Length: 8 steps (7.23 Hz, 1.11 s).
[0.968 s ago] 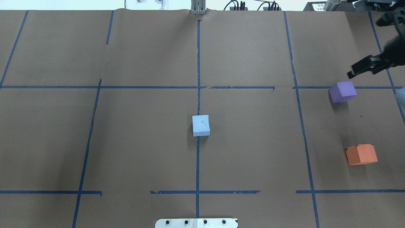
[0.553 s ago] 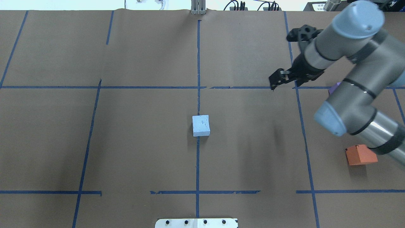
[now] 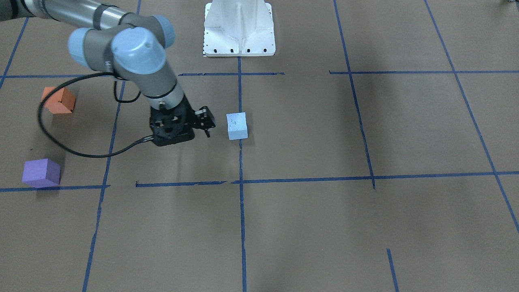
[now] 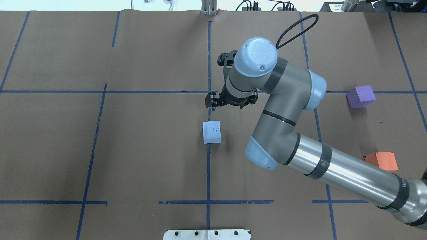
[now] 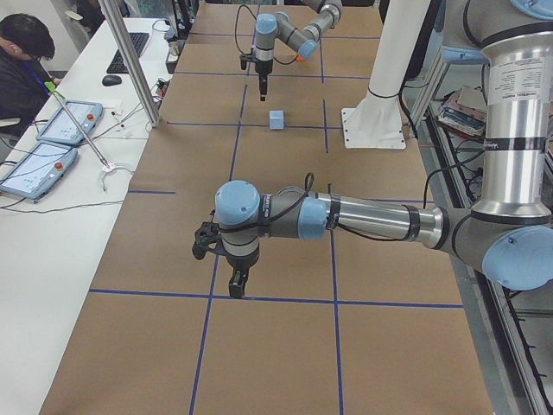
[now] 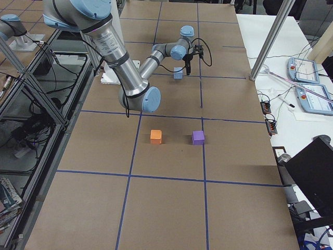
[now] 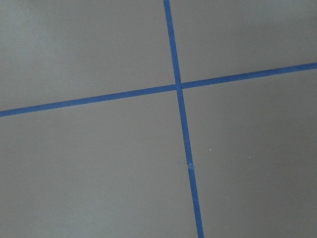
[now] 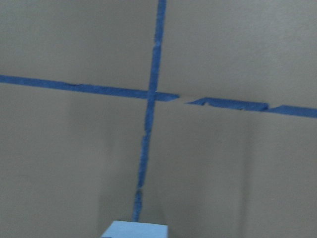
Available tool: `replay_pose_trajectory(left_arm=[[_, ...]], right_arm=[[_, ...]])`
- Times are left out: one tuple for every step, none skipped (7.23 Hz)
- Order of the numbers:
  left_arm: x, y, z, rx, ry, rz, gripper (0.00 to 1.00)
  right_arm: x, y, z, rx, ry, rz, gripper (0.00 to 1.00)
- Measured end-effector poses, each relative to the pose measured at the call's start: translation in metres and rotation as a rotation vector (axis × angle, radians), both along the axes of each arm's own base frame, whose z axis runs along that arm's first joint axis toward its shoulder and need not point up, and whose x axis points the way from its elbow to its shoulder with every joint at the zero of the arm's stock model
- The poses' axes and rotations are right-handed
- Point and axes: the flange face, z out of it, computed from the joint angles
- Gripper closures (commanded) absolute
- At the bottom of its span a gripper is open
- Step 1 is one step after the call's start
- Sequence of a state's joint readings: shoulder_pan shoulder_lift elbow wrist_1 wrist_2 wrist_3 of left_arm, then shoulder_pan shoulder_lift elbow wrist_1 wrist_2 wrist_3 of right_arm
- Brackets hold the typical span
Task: Place blue block between orange and purple blocks
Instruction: 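Reach the right gripper over to the light blue cube at center, then close the right gripper on the light blue cube, then carry the cube with the right gripper toward the purple and orange cubes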
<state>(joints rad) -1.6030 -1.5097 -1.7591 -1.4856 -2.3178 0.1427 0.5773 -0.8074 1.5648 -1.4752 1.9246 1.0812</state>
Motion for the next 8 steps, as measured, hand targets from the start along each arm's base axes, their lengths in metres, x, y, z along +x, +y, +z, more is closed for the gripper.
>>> replay_pose_trajectory(left_arm=[[0.000, 0.000, 0.000, 0.000, 0.000, 0.000, 0.00], [0.000, 0.000, 0.000, -0.001, 0.001, -0.002, 0.00], [0.000, 0.000, -0.001, -0.004, 0.002, -0.006, 0.00], [0.000, 0.000, 0.000, -0.007, 0.004, -0.009, 0.00], [0.001, 0.001, 0.000, -0.009, 0.014, -0.009, 0.00], [0.002, 0.001, 0.000, -0.012, 0.027, -0.009, 0.00], [0.002, 0.001, 0.002, -0.015, 0.034, -0.008, 0.00], [0.003, 0.001, 0.002, -0.015, 0.036, -0.007, 0.00]], right_arm=[[-0.025, 0.015, -0.011, 0.002, 0.006, 0.002, 0.00], [-0.043, 0.026, -0.011, 0.007, 0.022, 0.002, 0.00], [-0.056, 0.033, -0.004, 0.008, 0.044, -0.002, 0.00], [-0.067, 0.037, 0.007, 0.003, 0.069, -0.009, 0.00], [-0.077, 0.039, 0.017, -0.002, 0.091, -0.012, 0.14], [-0.085, 0.040, 0.023, -0.005, 0.107, -0.012, 0.72], [-0.088, 0.040, 0.023, -0.005, 0.110, -0.011, 0.83], [-0.089, 0.039, 0.019, -0.003, 0.107, -0.011, 0.91]])
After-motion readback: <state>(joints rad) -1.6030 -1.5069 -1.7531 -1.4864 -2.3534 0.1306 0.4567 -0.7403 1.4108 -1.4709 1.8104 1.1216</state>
